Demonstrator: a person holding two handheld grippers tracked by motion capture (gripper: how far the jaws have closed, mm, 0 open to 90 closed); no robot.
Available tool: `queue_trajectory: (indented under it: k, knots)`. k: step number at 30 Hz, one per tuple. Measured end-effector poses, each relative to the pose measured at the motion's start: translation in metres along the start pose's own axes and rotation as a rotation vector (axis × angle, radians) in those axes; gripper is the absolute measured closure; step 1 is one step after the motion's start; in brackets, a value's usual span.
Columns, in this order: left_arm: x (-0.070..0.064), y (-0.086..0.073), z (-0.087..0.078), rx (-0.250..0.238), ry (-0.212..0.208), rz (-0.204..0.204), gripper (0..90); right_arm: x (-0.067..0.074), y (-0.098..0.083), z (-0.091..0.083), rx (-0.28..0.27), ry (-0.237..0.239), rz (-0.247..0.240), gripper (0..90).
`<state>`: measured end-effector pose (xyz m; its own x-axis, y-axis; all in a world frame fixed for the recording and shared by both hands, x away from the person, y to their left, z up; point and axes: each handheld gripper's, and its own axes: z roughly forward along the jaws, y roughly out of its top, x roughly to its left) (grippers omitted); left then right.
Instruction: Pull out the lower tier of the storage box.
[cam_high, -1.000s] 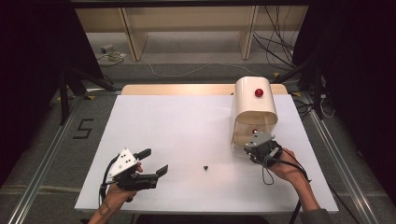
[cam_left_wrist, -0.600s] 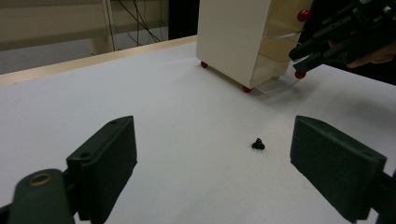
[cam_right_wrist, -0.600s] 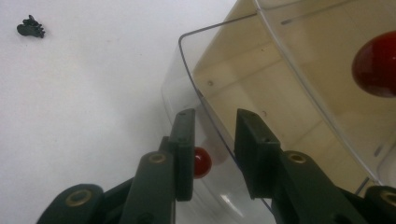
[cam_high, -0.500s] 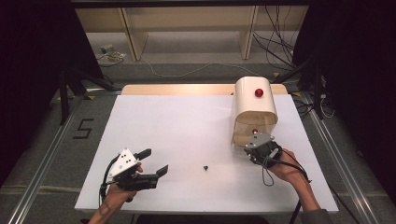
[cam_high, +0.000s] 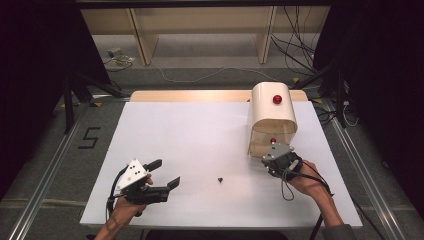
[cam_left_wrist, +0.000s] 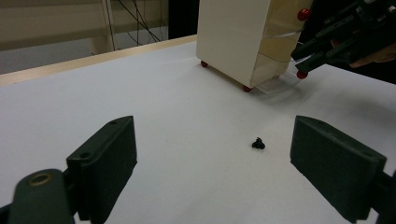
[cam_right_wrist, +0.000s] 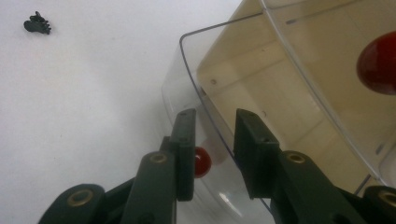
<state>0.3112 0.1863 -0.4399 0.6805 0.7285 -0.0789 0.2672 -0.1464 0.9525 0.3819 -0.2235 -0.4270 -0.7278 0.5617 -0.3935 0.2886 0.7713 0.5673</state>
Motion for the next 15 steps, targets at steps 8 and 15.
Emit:
queue_trajectory:
  k: [8, 15]
  knots:
    - [-0.0002, 0.0, -0.0001, 0.0, 0.001, 0.002, 14.4, 0.0003, -0.0004, -0.0009, -0.002, 0.004, -0.005, 70.4]
    - [-0.0004, -0.0001, 0.0, 0.001, 0.0, 0.002, 14.4, 0.0007, -0.0008, -0.0016, -0.002, 0.004, -0.009, 70.7]
